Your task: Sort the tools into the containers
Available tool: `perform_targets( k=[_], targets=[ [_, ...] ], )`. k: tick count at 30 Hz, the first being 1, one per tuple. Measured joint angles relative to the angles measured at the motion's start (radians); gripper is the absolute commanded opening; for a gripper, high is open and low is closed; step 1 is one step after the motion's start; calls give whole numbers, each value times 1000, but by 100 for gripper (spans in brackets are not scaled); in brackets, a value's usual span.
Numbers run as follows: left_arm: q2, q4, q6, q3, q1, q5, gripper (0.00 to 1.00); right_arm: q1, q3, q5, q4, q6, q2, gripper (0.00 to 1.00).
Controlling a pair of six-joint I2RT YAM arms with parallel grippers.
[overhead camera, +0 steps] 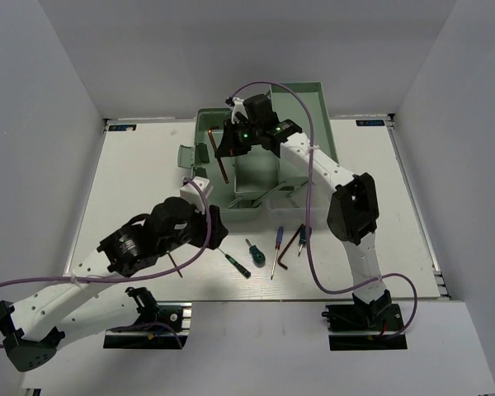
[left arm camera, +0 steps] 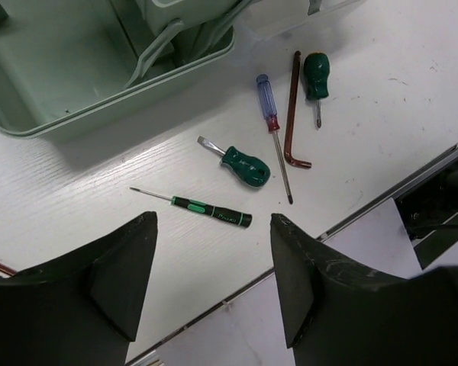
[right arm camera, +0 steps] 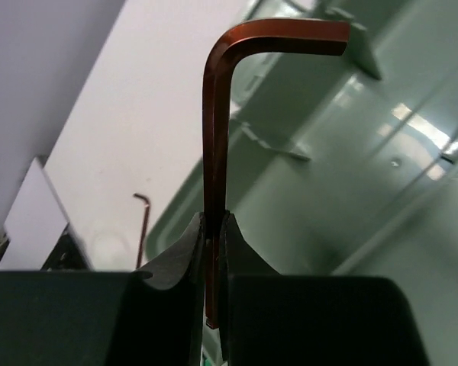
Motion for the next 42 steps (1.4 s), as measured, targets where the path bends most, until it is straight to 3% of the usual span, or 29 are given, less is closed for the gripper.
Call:
perform_targets(
  k=[1,2,6,10,14,17,18,19,21,23,26,27,28,29,32,34,38,42],
  targets=[
    [-5,-5,-3,0,0,-6,71,0,0,21,-1,2,6,0],
    [-8,-9,-5,0,0,-11,71,0,0,42,-2,2,10,18],
    [-2,-27,-10,2,0,-26,71,0,1,72,-6,-13,14,40],
    [48,-14,2,17,0,-21,71,3,20,56,-2,-32,14,47],
    [127,27,26,28,0,13,71,4,43,20,-2,-42,8,46],
    [183,78,51,30,-2,58,59,-3,43,-11,-14,-60,-32,16],
    [206,94,61,34,-4,76,49,-9,43,-21,-28,-68,-59,5],
    [233,110,71,42,-8,96,45,-16,43,-28,-37,-78,-89,0],
    [304,143,102,66,-21,131,35,-47,20,-37,-51,-134,-188,0],
    [390,170,122,99,-41,162,30,-97,-25,-28,-97,-209,-317,0],
    [522,211,147,146,-79,196,30,-205,-101,30,-161,-314,-519,0],
    [559,221,154,157,-95,200,40,-253,-143,52,-176,-345,-589,0],
    [590,232,161,163,-110,205,44,-297,-207,77,-186,-377,-663,9],
    [615,241,168,166,-124,209,47,-333,-274,100,-198,-402,-732,29],
    [682,265,174,167,-167,211,55,-414,-515,153,-257,-494,-928,39],
    [723,273,176,172,-192,207,57,-446,-658,168,-313,-546,-1019,34],
    [813,282,179,220,-229,174,59,-491,-900,187,-383,-591,-1131,14],
    [897,291,180,291,-249,122,59,-518,-1037,194,-436,-590,-1210,12]
  ],
)
